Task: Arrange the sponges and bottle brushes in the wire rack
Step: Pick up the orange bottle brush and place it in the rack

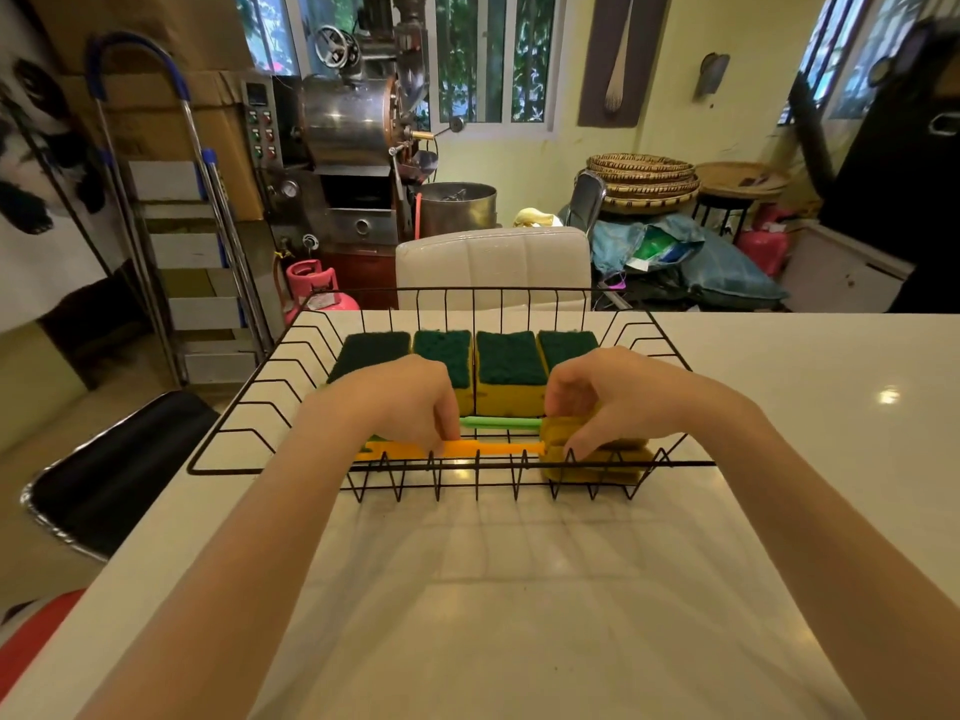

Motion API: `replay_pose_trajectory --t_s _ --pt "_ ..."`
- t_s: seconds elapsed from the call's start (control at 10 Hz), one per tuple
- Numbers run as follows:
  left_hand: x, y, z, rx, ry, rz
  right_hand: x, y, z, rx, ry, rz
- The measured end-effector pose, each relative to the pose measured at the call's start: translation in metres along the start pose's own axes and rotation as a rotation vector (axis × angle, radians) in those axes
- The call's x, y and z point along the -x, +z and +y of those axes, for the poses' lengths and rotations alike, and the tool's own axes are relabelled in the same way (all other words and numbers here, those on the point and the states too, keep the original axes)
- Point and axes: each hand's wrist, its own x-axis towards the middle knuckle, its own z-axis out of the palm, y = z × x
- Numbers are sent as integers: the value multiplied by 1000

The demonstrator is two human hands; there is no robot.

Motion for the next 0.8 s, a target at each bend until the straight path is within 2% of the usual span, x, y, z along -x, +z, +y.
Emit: replay_pose_trajectory --t_s 0.2,0.6,0.7,0.8 --pt "-8 7 2 -16 -3 -38 -2 4 0 73 35 -3" --pt "-13 13 0 -23 -17 -49 -1 4 -2 -14 44 -41" --pt "-12 10 -1 -23 24 -69 4 -4 -3 -13 39 3" --pt "-2 -1 0 60 59 44 23 -19 -17 4 -46 160"
